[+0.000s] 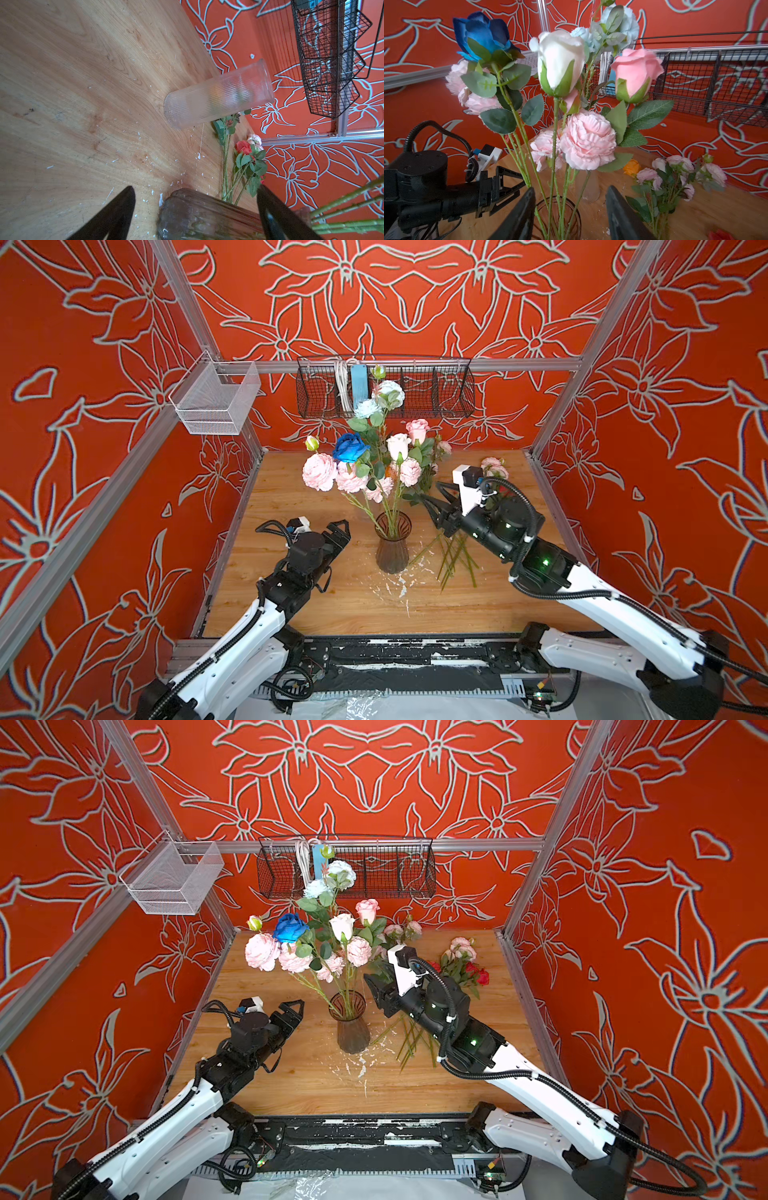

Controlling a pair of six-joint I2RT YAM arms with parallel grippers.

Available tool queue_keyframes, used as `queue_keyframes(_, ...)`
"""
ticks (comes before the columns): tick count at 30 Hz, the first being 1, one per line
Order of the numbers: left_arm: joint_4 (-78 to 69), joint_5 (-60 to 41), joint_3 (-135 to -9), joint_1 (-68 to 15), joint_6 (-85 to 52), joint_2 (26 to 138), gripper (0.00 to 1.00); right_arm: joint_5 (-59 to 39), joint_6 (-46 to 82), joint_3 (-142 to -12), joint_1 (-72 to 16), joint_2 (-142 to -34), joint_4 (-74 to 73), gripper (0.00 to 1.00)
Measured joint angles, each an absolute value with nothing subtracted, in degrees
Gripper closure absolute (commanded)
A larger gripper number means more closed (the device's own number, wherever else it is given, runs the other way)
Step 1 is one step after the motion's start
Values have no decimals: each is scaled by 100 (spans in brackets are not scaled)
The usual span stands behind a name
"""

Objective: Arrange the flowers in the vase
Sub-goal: 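Carry the pink rose over the mauve vase and lower it in, then open the right gripper and move it back to the rose pile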

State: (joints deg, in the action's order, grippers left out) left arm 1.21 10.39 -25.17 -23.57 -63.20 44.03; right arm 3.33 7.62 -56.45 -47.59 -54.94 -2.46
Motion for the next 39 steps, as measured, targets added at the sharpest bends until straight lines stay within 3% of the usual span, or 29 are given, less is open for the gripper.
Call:
queue_keyframes(13,-165,1131,-2432,-2357,-6543,4751,9,1175,886,-5127,-4552,-4560,534,50)
queue_keyframes(17,-222,1070,-2434,-2357,-6604,5000,9,1179,1153,-4998,-3951,-4558,683,52)
queue_keyframes(21,-220,969,-2541,-2357,-6628,5227,9,827,1772,-4733,-2790,-4670,714,53)
queue_keyframes(26,-200,873,-2735,-2357,-6626,5293,9,252,2644,-4676,-1675,-5535,768,53)
queue_keyframes(34,-58,821,-2742,-2357,-6626,5231,9,-176,3496,-4768,-825,-7078,998,52)
queue_keyframes(39,-54,727,-2740,-2355,-6626,5236,9,-272,3489,-5618,-593,-8530,1398,63)
